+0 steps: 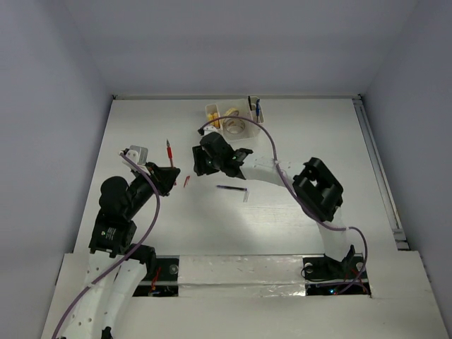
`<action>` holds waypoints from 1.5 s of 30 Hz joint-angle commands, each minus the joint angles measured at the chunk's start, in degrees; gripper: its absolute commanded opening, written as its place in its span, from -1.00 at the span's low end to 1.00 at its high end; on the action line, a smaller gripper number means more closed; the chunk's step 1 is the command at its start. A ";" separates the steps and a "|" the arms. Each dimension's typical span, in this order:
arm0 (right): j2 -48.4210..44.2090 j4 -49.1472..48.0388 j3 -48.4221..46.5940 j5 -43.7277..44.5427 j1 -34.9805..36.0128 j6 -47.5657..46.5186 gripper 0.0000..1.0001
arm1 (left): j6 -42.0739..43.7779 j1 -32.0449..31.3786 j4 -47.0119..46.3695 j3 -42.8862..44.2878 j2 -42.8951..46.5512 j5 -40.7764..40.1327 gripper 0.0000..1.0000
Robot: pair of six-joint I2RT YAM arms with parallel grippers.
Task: Sort the stationery into containers
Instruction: Pick up the pen cap from the center of the board.
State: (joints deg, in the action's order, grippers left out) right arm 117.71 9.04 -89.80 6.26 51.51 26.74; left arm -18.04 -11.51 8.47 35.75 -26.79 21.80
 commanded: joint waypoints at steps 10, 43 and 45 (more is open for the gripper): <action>12.10 6.87 -14.78 4.28 4.83 -0.20 -0.09 | 0.46 0.26 -2.14 1.34 0.95 0.87 -1.00; 18.96 14.43 -19.63 14.92 8.79 -7.76 -0.28 | 0.46 0.26 -1.97 1.34 2.00 0.61 -1.00; 19.05 14.25 -19.54 14.74 9.31 -7.67 -0.37 | 0.55 0.26 -2.05 1.34 1.91 0.61 -1.00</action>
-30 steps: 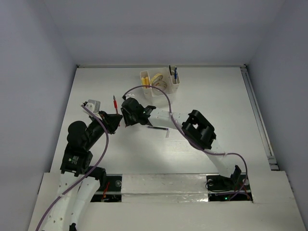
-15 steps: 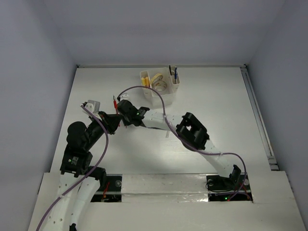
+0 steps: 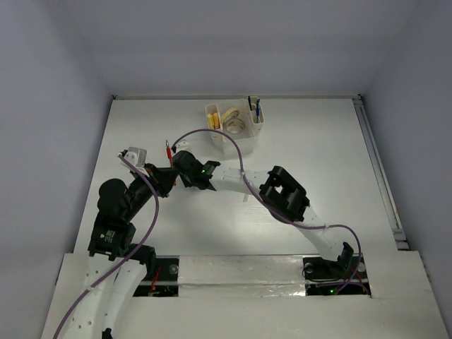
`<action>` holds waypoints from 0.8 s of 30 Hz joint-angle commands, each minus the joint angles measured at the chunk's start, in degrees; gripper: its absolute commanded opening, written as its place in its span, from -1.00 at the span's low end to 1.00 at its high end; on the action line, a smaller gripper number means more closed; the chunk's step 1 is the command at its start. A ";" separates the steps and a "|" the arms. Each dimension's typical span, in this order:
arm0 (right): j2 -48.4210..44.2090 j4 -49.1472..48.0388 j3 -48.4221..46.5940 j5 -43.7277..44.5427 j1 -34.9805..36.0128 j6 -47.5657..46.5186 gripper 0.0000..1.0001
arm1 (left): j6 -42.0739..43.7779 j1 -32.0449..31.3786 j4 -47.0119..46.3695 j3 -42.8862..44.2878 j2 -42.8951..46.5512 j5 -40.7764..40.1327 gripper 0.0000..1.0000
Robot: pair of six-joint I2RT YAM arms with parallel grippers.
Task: Sort the stationery into containers
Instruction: Pick up the pen cap from the center of the board.
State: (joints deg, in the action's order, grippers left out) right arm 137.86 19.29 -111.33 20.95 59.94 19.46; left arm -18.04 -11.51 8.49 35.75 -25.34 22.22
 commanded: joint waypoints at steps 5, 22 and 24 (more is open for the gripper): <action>-0.40 4.26 1.64 0.05 0.88 -0.65 -0.64 | 0.55 0.26 -2.16 1.34 0.38 0.11 -1.00; -2.59 6.30 3.21 -0.56 0.88 -2.94 -1.00 | 0.46 0.26 -2.25 1.17 -0.06 0.19 -1.00; -7.22 1.82 7.86 -2.14 0.17 -1.46 -1.00 | 0.46 0.26 -2.25 1.17 -0.14 0.19 -1.00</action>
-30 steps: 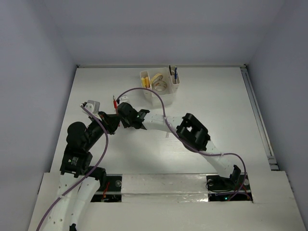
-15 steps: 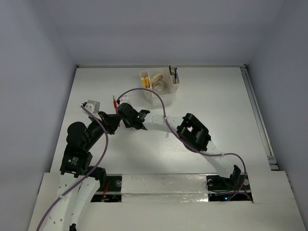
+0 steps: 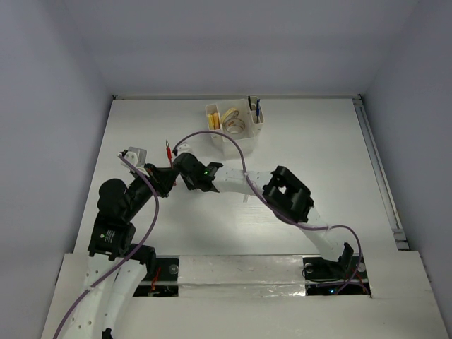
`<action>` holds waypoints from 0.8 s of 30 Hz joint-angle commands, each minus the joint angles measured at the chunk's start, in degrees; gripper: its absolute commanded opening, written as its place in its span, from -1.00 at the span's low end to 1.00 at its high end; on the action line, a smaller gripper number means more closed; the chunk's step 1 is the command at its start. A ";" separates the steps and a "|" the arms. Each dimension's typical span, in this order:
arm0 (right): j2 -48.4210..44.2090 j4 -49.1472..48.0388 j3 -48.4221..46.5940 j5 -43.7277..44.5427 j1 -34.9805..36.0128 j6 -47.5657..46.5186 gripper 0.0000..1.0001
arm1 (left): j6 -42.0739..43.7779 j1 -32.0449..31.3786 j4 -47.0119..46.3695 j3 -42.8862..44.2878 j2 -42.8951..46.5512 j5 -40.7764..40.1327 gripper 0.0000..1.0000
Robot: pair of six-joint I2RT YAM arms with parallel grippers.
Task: Sort the stationery into containers
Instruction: Pick up the pen cap from the center of the board, then close the pen cap on the pen.
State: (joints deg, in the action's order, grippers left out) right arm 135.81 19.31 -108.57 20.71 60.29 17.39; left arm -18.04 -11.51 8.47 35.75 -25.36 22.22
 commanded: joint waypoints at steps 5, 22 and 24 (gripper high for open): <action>-17.93 -13.12 17.33 -6.38 -3.07 3.26 -1.00 | -0.24 0.26 -3.28 0.99 -0.65 1.95 -1.00; -43.35 -51.55 34.39 -6.82 -7.12 14.68 -1.00 | -4.37 0.26 -8.03 -1.91 -7.59 14.08 -1.00; -43.09 -55.07 34.40 -7.35 -7.12 16.44 -1.00 | -4.28 0.26 -8.38 -1.91 -8.03 14.78 -1.00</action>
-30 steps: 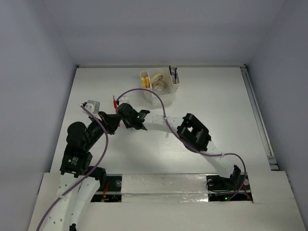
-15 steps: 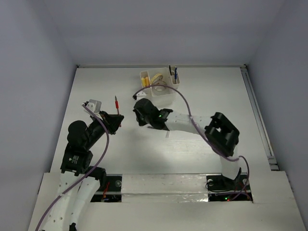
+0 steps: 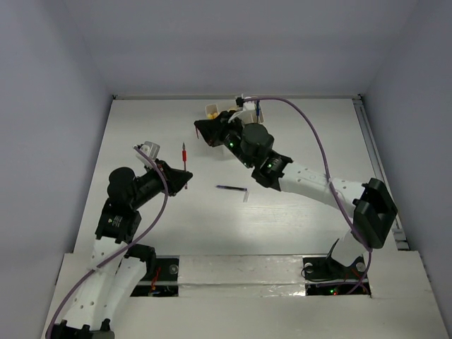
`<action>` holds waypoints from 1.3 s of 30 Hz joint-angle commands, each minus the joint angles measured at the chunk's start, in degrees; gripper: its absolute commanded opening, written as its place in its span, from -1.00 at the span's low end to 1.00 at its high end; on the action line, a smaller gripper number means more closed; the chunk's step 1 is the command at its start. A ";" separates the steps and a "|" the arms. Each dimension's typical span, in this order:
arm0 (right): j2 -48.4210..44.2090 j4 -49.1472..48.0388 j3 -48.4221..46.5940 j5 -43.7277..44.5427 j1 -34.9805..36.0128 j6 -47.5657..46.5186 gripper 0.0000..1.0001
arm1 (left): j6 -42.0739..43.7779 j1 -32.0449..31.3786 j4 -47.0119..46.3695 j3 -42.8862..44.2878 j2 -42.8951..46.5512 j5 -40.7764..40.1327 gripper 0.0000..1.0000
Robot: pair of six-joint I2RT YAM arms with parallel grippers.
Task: Sort the stationery into containers
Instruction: Close the pen cap on the pen.
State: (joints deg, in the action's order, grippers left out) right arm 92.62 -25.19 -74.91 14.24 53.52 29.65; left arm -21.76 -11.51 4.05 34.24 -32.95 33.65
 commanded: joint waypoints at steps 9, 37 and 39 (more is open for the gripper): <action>2.56 -20.15 0.82 -6.75 -0.34 11.04 -1.00 | -1.00 0.26 -5.81 -1.10 -1.06 5.02 -1.00; 2.83 -27.19 7.50 -8.79 1.85 14.03 -1.00 | -0.74 0.26 -4.14 -0.31 -0.45 0.98 -1.00; 2.74 -27.54 7.68 -8.62 1.85 13.86 -1.00 | -0.83 0.26 -4.23 -0.31 -0.71 1.16 -1.00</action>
State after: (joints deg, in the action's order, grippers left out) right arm 97.51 -48.07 -67.81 4.51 54.50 43.66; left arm -22.61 -11.51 2.72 34.09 -33.91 35.77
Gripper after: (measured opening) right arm 0.147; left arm 0.076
